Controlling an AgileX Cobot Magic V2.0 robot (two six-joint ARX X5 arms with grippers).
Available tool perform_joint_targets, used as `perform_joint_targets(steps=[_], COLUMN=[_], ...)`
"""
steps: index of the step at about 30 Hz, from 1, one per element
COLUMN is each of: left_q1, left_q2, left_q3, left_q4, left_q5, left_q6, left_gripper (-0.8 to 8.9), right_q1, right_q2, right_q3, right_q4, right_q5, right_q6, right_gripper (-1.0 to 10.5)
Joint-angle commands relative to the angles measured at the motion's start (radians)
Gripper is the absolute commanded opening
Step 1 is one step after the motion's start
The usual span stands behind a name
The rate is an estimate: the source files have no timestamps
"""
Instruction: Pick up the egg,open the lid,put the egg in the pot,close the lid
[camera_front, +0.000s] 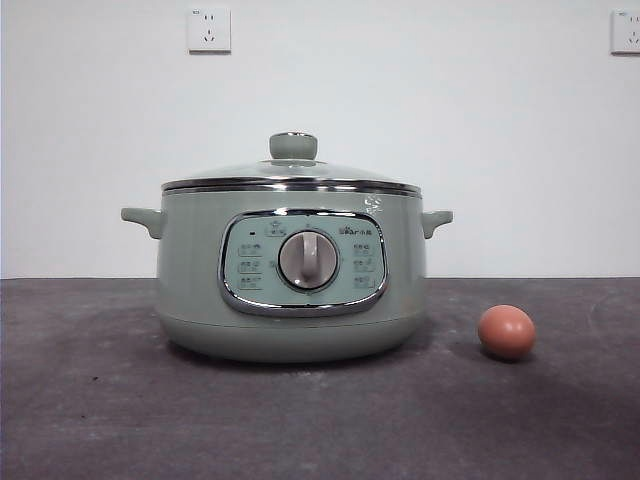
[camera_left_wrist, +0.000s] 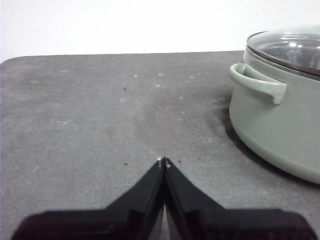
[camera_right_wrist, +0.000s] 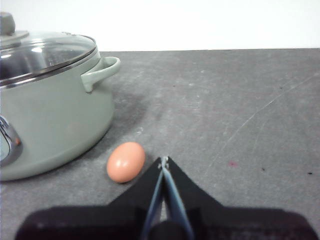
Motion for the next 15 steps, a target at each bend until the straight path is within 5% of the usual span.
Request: perform_joint_targets(steps=[1,8,15], left_q1=[0.003,0.003,0.002], left_q2=[-0.003,-0.003,0.013], left_q3=[-0.014,0.01,0.132], left_q4=[0.001,-0.003,-0.054], left_q5=[0.003,0.092,0.115], left_q6=[-0.076,-0.208,-0.261], left_gripper=[-0.03,-0.06,-0.06], right_q1=[0.002,0.002,0.002], right_q2=[0.0,0.0,0.054], right_q3=[-0.012,0.021,0.15], right_q4=[-0.005,-0.002,-0.006], right_q5=[-0.003,-0.001,-0.001], right_q6=[0.097,0.225,0.25], right_gripper=[0.0,-0.1,-0.1])
